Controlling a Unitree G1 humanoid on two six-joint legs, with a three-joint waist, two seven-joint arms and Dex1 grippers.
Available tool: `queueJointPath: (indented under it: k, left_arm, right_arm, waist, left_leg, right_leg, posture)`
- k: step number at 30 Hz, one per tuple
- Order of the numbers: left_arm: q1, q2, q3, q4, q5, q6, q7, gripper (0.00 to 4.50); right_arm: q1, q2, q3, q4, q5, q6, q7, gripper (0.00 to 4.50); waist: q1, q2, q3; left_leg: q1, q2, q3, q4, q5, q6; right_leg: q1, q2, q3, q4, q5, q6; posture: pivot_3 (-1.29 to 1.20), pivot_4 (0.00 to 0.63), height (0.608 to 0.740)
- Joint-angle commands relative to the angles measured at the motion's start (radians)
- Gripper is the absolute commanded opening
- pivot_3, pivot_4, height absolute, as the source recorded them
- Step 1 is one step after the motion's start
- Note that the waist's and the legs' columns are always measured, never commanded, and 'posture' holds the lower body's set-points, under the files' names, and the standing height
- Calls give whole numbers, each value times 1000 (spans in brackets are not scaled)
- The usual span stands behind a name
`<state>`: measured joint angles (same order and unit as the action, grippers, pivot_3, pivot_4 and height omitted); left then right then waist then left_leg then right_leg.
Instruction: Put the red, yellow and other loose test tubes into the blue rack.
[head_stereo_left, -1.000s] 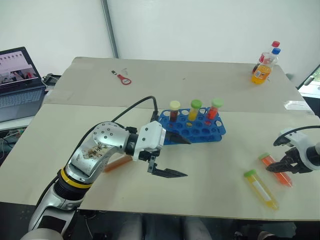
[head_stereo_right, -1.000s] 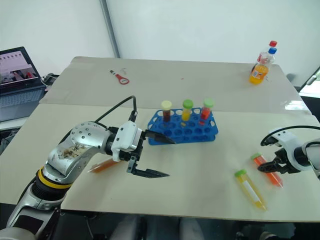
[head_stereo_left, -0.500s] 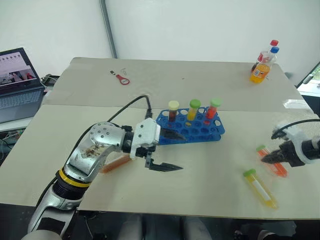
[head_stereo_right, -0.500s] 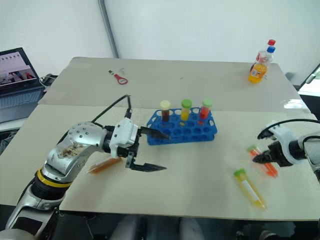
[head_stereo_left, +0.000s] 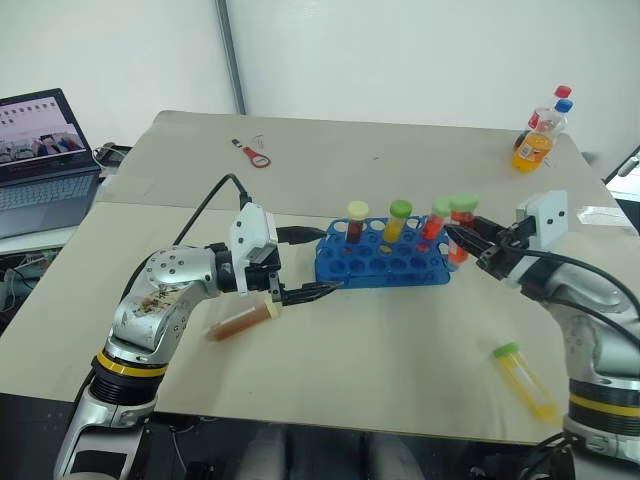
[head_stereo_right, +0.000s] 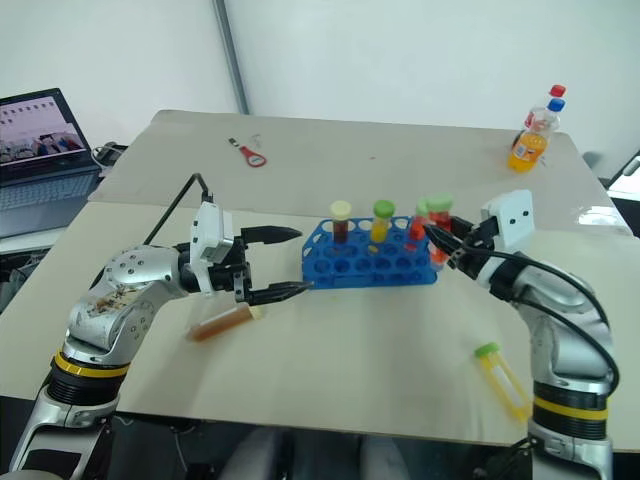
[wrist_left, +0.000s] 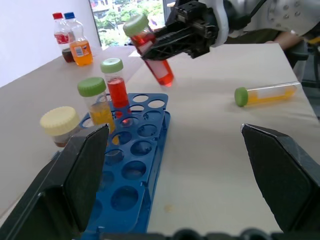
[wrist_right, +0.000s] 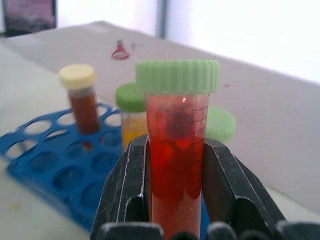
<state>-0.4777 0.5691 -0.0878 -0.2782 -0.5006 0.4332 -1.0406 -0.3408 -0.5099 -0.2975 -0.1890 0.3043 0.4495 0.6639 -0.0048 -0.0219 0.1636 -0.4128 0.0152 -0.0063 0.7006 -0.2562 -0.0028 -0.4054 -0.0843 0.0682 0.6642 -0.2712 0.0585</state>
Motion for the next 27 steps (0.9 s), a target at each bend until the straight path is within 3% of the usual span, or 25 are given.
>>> queueJointPath:
  k: [1,12,27]
  left_arm:
    - [-11,19,-1,-34,-25,9,-34,4500]
    - [1,14,-12,-21,-17,-20,-73,4500]
    - [-28,-76,-24,-12,-33,27,4,4500]
  right_arm:
    - [-12,48,30,53,-38,-125,-63,990]
    - [9,98,124,104,-87,-245,-116,990]
    - [51,232,72,137,-59,-328,-286,989]
  waist:
    - [-5,0,0]
    - [-10,0,0]
    - [-13,0,0]
  left_leg:
    - [0,0,0,0,0,0]
    - [0,0,0,-1,0,0]
    - [2,0,0,-1,0,0]
  right_leg:
    - [0,0,0,0,0,0]
    - [0,0,0,0,0,0]
    - [1,1,0,0,0,0]
  posture:
    - [0,150,701]
    - [0,150,701]
    - [0,150,701]
